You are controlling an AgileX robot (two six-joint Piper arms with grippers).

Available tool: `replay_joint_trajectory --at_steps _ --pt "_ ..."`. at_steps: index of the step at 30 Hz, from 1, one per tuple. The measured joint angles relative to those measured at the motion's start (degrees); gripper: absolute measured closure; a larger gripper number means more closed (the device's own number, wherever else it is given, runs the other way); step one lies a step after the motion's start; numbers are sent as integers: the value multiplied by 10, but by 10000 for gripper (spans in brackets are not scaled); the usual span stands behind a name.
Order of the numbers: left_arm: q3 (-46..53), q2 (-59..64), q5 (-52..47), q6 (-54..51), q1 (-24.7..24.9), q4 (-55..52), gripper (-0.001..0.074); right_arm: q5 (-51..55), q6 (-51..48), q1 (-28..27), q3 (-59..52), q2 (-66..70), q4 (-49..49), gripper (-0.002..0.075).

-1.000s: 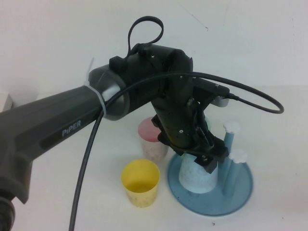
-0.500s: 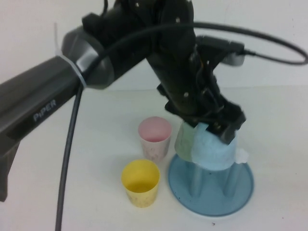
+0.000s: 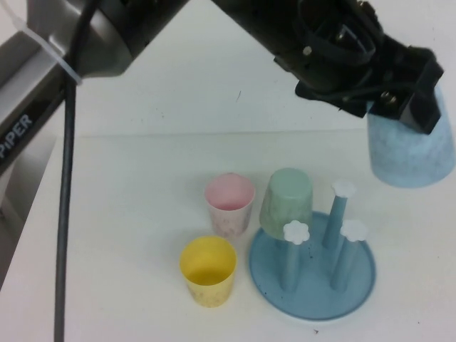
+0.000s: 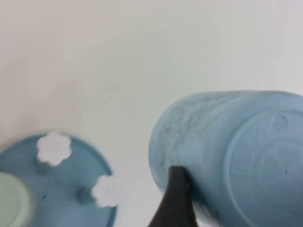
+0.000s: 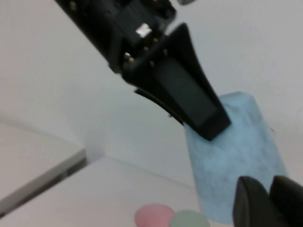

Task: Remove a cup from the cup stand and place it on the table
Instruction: Hand over the cup

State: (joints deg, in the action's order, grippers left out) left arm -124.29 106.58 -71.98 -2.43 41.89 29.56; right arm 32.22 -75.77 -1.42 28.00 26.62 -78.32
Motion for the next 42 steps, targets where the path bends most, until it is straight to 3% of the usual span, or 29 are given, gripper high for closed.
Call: replay_joint_trajectory --at_steps 6,10,18,29,38,42 --pt "-19 0 21 -4 0 58 197 17 -46 0 0 0 -109 356" --pt "-20 0 33 -16 0 115 197 9 -31 0 0 0 -128 271" --pt "-20 0 76 -43 0 189 197 -24 67 0 0 0 -139 252" --pt "-20 0 97 -48 0 238 197 -90 85 0 0 0 -174 251" --pt "-20 1 56 -54 0 299 197 -91 85 0 0 0 -196 253" --pt "-20 11 38 -66 -1 335 197 -71 73 1 0 0 -197 308"
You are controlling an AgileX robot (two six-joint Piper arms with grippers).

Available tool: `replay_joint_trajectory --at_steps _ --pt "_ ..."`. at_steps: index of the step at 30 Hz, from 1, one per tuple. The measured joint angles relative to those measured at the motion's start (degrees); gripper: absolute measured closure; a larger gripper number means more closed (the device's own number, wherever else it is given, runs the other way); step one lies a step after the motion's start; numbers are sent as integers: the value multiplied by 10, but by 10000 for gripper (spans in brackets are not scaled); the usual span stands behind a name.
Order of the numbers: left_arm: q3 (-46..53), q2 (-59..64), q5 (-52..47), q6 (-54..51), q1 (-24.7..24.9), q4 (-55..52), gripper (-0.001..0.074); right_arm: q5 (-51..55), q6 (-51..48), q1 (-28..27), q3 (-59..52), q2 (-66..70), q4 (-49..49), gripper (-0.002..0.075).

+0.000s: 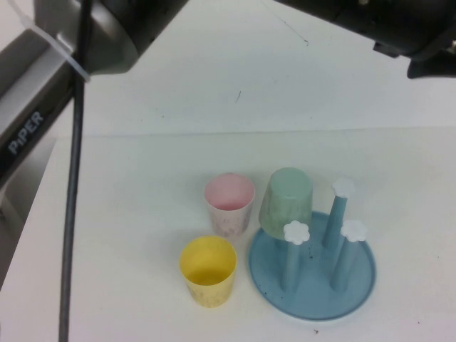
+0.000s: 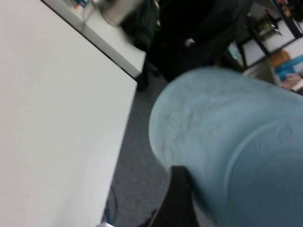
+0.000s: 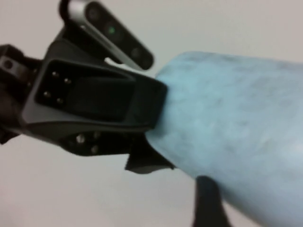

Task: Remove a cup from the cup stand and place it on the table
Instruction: Hand over the cup

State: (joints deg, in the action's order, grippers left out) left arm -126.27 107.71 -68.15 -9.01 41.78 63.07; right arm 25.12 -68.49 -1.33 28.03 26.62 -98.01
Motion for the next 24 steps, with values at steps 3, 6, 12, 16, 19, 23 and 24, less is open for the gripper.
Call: replay_joint_trajectory --at_steps 3,6,12,16,19,23,24 --pt "0 10 -6 -5 0 17 199 13 -15 0 0 0 0 432" --pt "0 16 -1 -6 0 29 203 38 -27 0 0 0 2 598" --pt "0 21 -1 -41 0 44 211 51 -53 0 0 0 2 648" --pt "0 21 -2 -72 0 49 211 51 -72 0 0 0 2 648" --pt "0 21 -2 -82 0 53 211 51 -87 0 0 0 2 648" --pt "0 21 -7 -91 -4 58 186 45 -114 0 0 0 0 655" --pt "0 22 -10 -94 -4 58 176 34 -117 0 1 0 0 671"
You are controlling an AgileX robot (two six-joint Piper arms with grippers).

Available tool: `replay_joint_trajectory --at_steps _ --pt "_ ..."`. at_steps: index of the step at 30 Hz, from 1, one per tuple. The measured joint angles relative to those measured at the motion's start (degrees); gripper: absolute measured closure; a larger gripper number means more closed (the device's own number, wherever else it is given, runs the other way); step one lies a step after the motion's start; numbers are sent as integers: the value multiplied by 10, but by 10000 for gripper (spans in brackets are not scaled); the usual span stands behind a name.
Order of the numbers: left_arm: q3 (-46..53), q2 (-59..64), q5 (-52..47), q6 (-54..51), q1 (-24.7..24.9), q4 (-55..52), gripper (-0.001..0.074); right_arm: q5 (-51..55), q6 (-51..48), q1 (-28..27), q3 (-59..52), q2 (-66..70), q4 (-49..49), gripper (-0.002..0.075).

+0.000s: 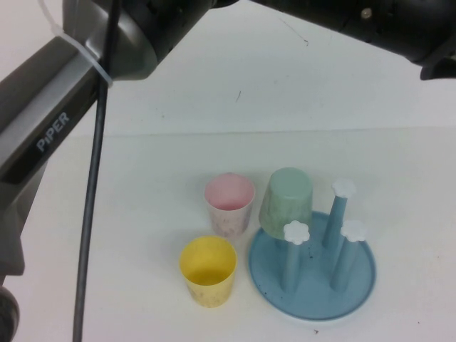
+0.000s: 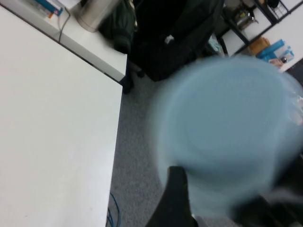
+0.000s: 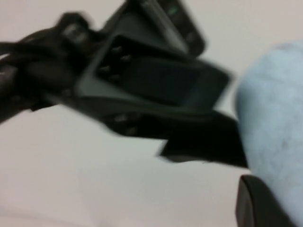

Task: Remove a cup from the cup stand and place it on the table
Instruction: Hand over the cup, then place the cup on the table

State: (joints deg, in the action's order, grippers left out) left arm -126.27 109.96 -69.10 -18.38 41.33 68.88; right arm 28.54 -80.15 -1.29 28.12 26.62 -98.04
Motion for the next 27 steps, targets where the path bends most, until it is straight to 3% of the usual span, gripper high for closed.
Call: replay_joint_trajectory --at_steps 3,6,10,13,18,23,27 --pt "0 0 -15 -6 -5 8 180 -53 -8 0 -1 0 -1 703" --pt "0 -1 -20 -6 -13 16 267 -80 -9 0 -1 1 17 706" --pt "0 -1 -23 -2 -35 16 564 -84 5 0 -1 4 67 706" --pt "0 -2 -23 -9 -45 3 684 -73 42 0 -1 19 126 706" --pt "0 -24 -23 -10 -32 -146 729 -33 111 0 25 75 279 706" --pt "0 -64 -31 40 22 -411 732 58 200 0 98 163 433 707" --pt "5 -90 -33 69 72 -558 733 135 246 0 160 253 526 707"
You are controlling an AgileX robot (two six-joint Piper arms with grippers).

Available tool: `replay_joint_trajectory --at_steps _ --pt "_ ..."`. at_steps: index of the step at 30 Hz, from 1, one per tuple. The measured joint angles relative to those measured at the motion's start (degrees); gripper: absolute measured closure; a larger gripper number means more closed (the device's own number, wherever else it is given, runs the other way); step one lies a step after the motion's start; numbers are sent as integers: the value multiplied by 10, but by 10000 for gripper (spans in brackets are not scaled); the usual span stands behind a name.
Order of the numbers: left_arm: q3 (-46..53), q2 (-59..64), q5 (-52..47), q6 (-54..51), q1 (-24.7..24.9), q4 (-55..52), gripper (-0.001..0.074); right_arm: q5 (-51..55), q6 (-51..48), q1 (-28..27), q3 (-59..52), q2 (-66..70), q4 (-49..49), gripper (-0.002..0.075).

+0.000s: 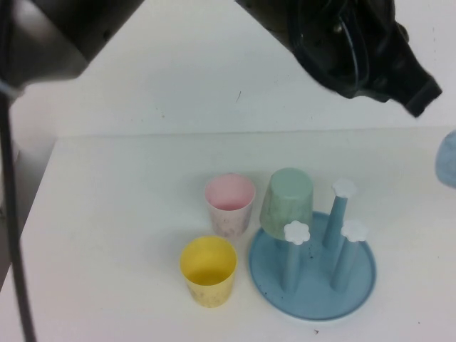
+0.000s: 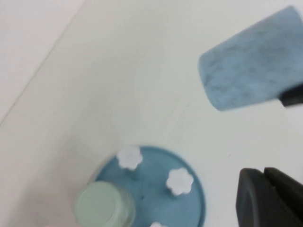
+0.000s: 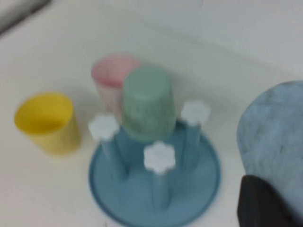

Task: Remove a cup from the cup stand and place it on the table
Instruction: Place the cup on the table

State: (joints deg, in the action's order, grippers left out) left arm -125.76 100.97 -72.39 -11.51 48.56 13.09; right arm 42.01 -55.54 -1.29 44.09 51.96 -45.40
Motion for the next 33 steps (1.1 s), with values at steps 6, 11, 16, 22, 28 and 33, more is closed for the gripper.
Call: replay_joint_trajectory --at_steps 6,11,16,22,28,33 --pt "83 -47 0 32 66 -112 735 47 21 3 54 122 70 707" --pt "199 -85 0 75 85 -160 736 41 40 41 65 199 130 707" --pt "302 -129 1 106 86 -167 736 22 87 90 65 257 211 707" --pt "412 -203 5 145 87 -170 736 14 103 106 83 322 240 707" --pt "504 -285 48 179 88 -168 736 34 126 107 116 401 273 707" --pt "544 -336 70 197 88 -170 736 22 131 107 124 433 282 707"
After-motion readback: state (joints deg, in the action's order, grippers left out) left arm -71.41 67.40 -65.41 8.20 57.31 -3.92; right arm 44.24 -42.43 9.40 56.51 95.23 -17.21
